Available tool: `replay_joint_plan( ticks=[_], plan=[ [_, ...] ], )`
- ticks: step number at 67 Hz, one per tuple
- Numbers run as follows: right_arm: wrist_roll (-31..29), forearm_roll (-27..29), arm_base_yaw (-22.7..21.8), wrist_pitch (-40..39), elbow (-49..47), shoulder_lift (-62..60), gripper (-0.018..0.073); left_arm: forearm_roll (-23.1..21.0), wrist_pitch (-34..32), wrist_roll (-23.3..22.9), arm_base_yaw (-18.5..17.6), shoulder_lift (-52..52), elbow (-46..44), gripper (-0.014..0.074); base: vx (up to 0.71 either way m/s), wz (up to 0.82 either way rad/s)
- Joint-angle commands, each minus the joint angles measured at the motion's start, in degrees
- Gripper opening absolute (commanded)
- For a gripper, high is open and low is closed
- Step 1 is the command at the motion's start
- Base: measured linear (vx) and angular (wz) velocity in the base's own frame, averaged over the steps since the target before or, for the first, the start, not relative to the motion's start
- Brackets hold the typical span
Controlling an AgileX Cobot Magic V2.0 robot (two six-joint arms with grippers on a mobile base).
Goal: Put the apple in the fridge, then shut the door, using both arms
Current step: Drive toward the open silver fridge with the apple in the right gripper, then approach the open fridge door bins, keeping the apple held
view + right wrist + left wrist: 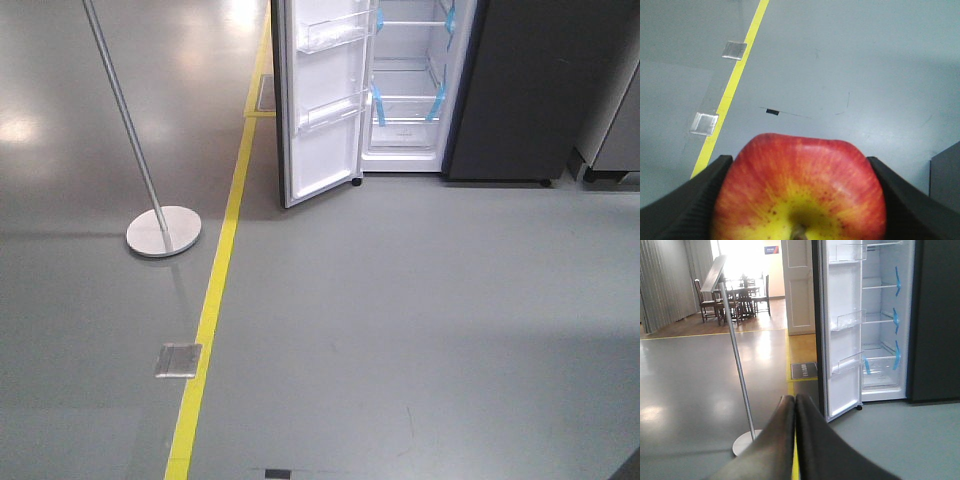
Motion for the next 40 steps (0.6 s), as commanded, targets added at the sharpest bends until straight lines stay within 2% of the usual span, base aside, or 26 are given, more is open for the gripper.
replay_joint_plan(
  ticks=[1, 40],
  plan=[
    [-0.4, 0.8, -0.3, -3.5, -1.4, 0.5, 0.0112, 0.0, -4.0, 0.1, -0.5, -0.8, -1.0, -0.0006, 0.28, -0.05],
    [-0.4, 0.8, -0.3, -3.5, -1.4, 0.5, 0.0112, 0.0, -4.0, 0.1, -0.5, -0.8, -1.0, -0.0006, 0.28, -0.04]
  ],
)
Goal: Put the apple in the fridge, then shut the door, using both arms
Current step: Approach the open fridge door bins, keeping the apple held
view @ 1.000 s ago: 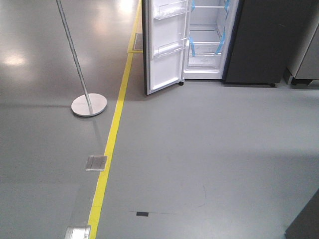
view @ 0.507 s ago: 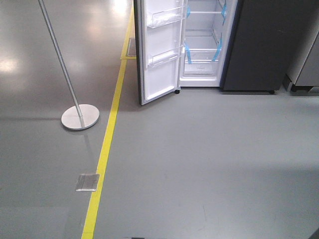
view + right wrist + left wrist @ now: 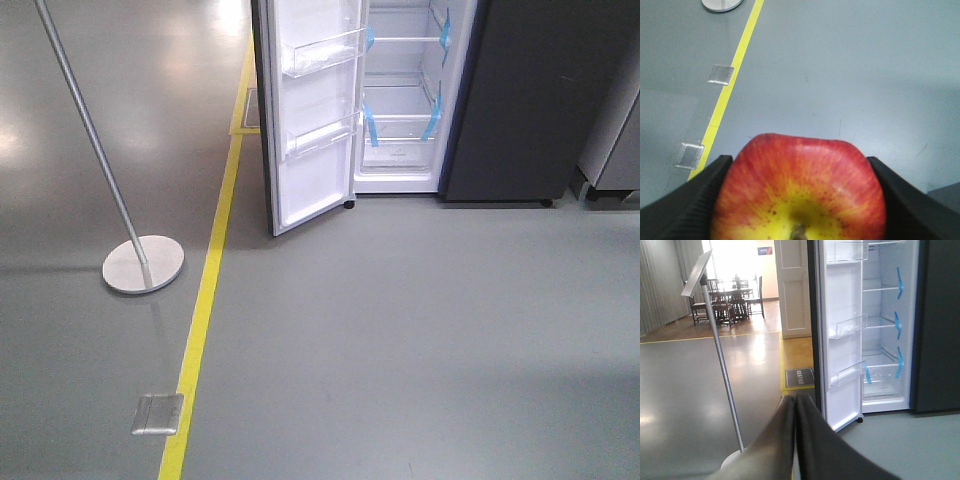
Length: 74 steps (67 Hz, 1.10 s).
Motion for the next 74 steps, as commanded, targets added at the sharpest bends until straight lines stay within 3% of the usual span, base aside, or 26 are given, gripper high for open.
replay_joint_plan(
  ticks=[1, 74],
  plan=[
    [-0.4, 0.8, -0.3, -3.5, -1.4, 0.5, 0.0112, 0.0, -4.0, 0.1, -0.5, -0.8, -1.0, -0.0006, 0.27, -0.03],
    [-0.4, 0.8, -0.3, -3.5, -1.4, 0.5, 0.0112, 0.0, -4.0, 0.1, -0.5, -0.8, -1.0, -0.0006, 0.24, 0.02]
  ],
)
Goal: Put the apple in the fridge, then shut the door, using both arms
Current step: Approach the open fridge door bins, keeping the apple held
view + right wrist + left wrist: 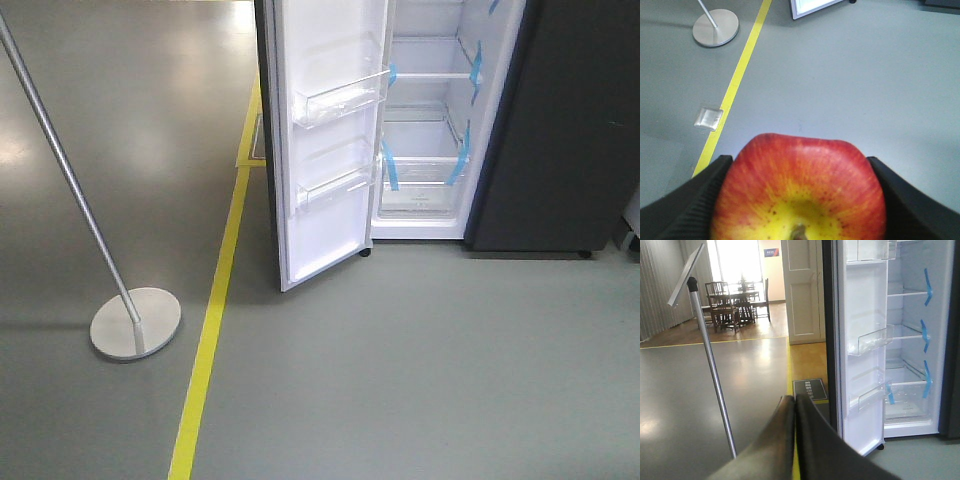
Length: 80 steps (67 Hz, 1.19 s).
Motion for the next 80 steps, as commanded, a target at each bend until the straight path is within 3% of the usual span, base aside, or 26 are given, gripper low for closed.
replay_joint_plan(
  ticks=[1, 80],
  plan=[
    [-0.4, 0.8, -0.3, -3.5, -1.4, 0.5, 0.0112, 0.0, -4.0, 0.1, -0.5, -0.8, -1.0, -0.0006, 0.20, 0.03],
    [-0.4, 0.8, -0.3, -3.5, -1.4, 0.5, 0.0112, 0.0, -4.0, 0.1, -0.5, -0.8, -1.0, -0.0006, 0.15, -0.01]
  ],
)
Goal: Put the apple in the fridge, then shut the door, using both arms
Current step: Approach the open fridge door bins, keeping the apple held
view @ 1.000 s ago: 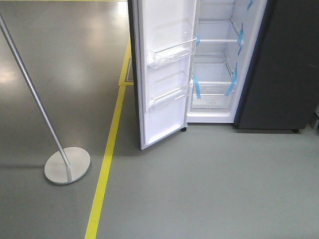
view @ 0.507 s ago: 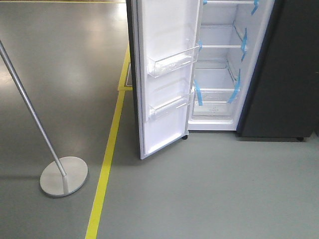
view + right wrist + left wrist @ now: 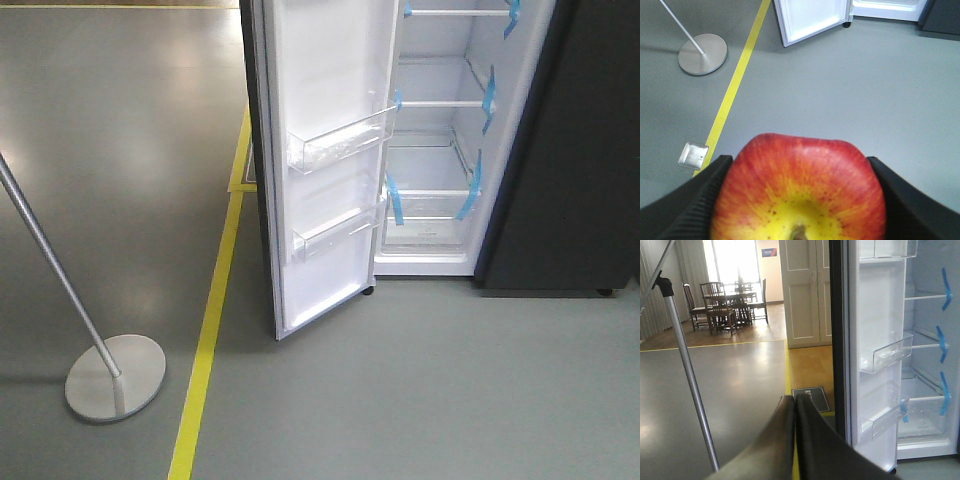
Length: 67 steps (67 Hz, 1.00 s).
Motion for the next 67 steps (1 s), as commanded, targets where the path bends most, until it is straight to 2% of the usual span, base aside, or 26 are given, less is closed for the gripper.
replay_joint_plan(
  ticks=[1, 67],
  plan=[
    [-0.4, 0.8, -0.3, -3.5, -1.4, 0.5, 0.0112, 0.0, -4.0, 0.1, -0.5, -0.8, -1.0, -0.0006, 0.13, 0.04],
    [-0.4, 0.8, -0.3, -3.5, -1.4, 0.5, 0.0112, 0.0, -4.0, 0.1, -0.5, -0.8, -1.0, -0.0006, 0.13, 0.00]
  ],
)
